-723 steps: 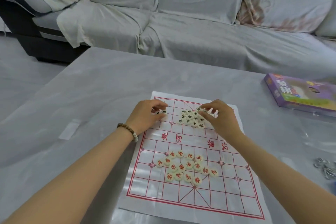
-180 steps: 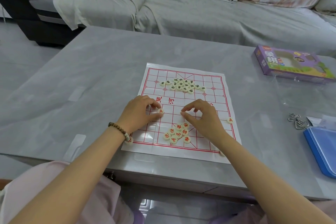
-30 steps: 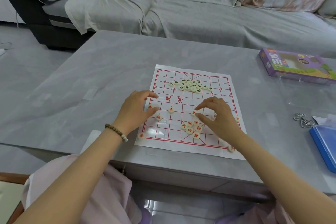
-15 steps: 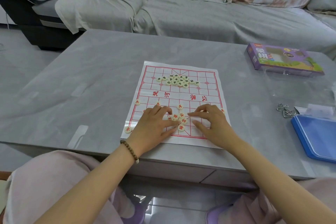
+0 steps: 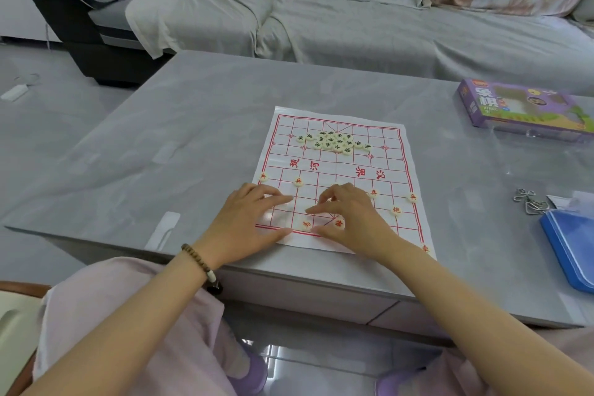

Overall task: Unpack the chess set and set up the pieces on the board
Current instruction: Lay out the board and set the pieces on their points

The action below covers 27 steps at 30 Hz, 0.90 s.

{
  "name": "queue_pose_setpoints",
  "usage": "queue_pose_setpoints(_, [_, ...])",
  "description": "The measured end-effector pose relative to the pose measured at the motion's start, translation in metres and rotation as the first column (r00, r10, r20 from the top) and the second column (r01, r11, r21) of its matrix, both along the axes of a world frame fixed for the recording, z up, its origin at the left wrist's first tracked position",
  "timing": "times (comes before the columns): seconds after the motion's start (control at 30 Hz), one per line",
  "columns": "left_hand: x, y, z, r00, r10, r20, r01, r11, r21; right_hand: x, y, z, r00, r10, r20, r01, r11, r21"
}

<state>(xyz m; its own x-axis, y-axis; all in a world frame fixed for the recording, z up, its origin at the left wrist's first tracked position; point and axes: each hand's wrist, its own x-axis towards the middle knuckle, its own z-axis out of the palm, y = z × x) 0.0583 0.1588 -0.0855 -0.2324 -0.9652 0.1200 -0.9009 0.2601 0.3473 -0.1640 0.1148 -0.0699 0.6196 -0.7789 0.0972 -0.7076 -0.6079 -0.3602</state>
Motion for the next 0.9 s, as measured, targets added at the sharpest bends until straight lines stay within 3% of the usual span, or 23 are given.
queue_pose_setpoints(0.2, [0.033,0.006,-0.005,0.994,0.078,-0.072,-0.075,0.996,0.051,0.020,-0.009,0.004,0.999,0.027,-0.047,-0.027,1.000,0.015])
queue_pose_setpoints(0.4, [0.040,0.005,-0.010,0.995,0.083,-0.058,-0.074,0.988,0.139,0.051,-0.002,-0.004,0.999,-0.016,0.043,0.015,1.000,0.012])
queue_pose_setpoints(0.57, [0.045,0.007,-0.015,0.994,0.081,-0.069,-0.071,0.988,0.139,0.064,0.001,-0.008,0.996,-0.038,0.082,0.035,0.999,0.032])
queue_pose_setpoints(0.73, [0.046,0.008,-0.015,0.996,0.060,-0.062,-0.050,0.988,0.144,0.050,-0.003,0.002,0.999,0.048,-0.011,-0.047,0.993,0.104])
queue_pose_setpoints(0.9, [0.046,0.007,-0.016,0.996,0.065,-0.062,-0.057,0.991,0.125,0.048,-0.003,0.001,0.998,0.013,0.055,-0.020,0.991,0.136])
